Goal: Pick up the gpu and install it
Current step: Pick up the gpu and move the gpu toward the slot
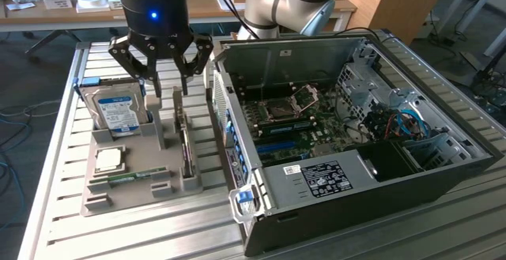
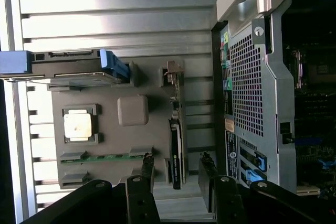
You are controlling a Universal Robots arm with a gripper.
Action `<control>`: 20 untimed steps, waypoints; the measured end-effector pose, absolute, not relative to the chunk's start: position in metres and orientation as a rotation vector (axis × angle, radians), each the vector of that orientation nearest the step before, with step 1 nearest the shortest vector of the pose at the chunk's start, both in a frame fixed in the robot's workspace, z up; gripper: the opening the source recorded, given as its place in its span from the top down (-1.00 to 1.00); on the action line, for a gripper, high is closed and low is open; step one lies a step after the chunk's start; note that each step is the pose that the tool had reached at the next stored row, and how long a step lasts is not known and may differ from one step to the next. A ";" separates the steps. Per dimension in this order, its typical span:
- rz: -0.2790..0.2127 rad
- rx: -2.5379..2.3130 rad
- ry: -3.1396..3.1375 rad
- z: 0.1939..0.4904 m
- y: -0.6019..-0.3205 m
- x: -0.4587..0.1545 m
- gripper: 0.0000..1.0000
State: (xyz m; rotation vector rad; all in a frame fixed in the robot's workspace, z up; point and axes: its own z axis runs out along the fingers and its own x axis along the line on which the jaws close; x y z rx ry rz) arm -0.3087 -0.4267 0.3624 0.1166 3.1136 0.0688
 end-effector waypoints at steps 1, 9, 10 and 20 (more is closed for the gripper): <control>0.069 0.117 3.114 0.362 -0.427 -0.309 0.05; 0.069 0.116 3.114 0.359 -0.427 -0.309 0.05; 0.069 0.117 3.114 0.358 -0.427 -0.309 0.05; 0.069 0.117 3.114 0.347 -0.427 -0.309 0.05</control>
